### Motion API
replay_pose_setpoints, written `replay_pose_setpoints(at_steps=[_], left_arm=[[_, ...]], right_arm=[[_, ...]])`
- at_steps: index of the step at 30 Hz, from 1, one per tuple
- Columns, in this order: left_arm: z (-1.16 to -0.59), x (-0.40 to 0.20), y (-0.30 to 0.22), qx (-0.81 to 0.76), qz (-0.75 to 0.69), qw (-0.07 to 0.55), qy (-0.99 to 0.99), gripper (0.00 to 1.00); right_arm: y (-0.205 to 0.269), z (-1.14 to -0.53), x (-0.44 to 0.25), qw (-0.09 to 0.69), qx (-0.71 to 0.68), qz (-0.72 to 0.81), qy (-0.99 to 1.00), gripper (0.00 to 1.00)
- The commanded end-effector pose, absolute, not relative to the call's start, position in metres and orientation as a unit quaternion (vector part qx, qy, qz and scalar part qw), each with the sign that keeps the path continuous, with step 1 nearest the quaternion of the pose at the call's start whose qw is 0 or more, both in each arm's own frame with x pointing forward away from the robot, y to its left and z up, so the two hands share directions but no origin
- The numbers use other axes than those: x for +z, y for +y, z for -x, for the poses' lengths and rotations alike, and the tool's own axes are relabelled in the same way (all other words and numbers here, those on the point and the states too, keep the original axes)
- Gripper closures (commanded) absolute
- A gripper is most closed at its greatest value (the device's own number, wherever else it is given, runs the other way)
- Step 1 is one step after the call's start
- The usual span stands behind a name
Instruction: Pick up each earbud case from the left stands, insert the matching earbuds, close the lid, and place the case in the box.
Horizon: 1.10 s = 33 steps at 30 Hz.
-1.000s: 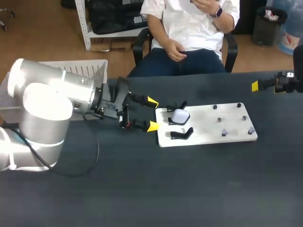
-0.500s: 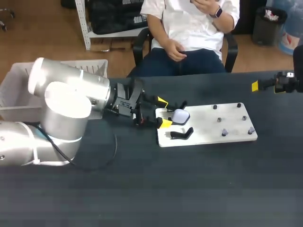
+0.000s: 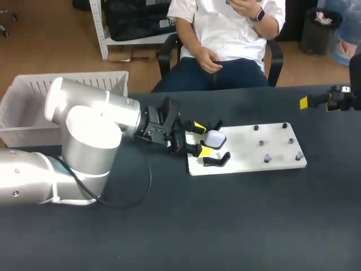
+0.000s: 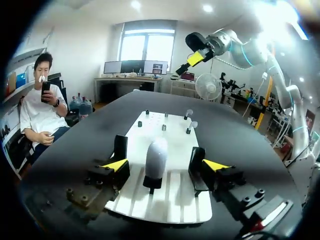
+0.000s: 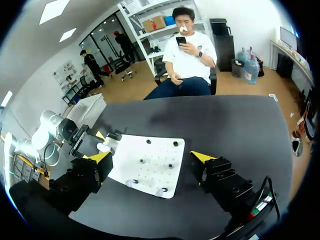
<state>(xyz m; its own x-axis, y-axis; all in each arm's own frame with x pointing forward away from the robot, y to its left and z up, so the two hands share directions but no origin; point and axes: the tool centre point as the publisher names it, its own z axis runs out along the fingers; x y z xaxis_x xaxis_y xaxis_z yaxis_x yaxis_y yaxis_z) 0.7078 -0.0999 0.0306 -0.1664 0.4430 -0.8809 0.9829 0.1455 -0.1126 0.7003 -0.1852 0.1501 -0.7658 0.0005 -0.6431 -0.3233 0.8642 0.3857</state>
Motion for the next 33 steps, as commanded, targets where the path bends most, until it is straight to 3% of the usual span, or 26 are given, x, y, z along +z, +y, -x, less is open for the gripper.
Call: replay_pose_setpoints(at_steps=[1, 19, 33], left_arm=[[-0.711, 0.026, -0.105, -0.375, -0.533, 0.361, 0.667, 0.13], [-0.718, 0.017, -0.113, -0.376, -0.532, 0.359, 0.668, 0.19], [-0.723, 0.012, -0.118, -0.376, -0.532, 0.357, 0.669, 0.39]], right_arm=[[-0.185, -0.700, 0.150, 0.330, 0.244, 0.089, 0.907, 0.00], [-0.185, -0.700, 0.150, 0.330, 0.244, 0.089, 0.907, 0.00], [-0.185, -0.700, 0.150, 0.330, 0.244, 0.089, 0.907, 0.00]])
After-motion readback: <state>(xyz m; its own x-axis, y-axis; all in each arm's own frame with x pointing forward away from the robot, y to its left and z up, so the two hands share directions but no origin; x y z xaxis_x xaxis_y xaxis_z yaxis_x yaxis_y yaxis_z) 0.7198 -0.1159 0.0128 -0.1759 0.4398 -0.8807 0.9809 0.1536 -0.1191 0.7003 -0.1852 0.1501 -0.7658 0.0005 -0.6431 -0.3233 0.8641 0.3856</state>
